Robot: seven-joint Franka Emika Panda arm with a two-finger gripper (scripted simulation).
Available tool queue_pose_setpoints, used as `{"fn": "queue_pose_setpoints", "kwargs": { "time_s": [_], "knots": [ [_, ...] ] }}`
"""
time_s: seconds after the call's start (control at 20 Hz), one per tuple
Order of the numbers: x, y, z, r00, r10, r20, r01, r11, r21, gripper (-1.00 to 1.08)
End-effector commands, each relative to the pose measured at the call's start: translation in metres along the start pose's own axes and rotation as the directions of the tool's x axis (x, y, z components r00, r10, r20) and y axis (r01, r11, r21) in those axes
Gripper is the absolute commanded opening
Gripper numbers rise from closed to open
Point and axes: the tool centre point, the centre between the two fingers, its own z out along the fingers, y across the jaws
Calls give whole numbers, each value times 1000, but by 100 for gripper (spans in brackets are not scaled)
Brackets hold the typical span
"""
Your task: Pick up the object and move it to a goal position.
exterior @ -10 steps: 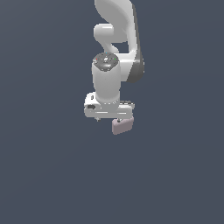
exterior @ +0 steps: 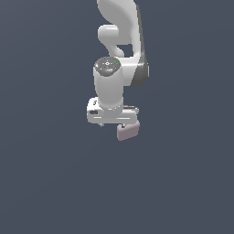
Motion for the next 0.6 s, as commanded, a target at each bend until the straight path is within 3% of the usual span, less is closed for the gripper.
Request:
{"fn": "queue_pose_setpoints", "kwargs": {
  "time_s": [0.0, 0.55],
  "knots": [
    [-1, 2, 1, 1000, -4, 4, 4, 1000, 4, 100],
    [-2, -2, 2, 999, 42, 3, -42, 999, 2, 100]
  ]
}}
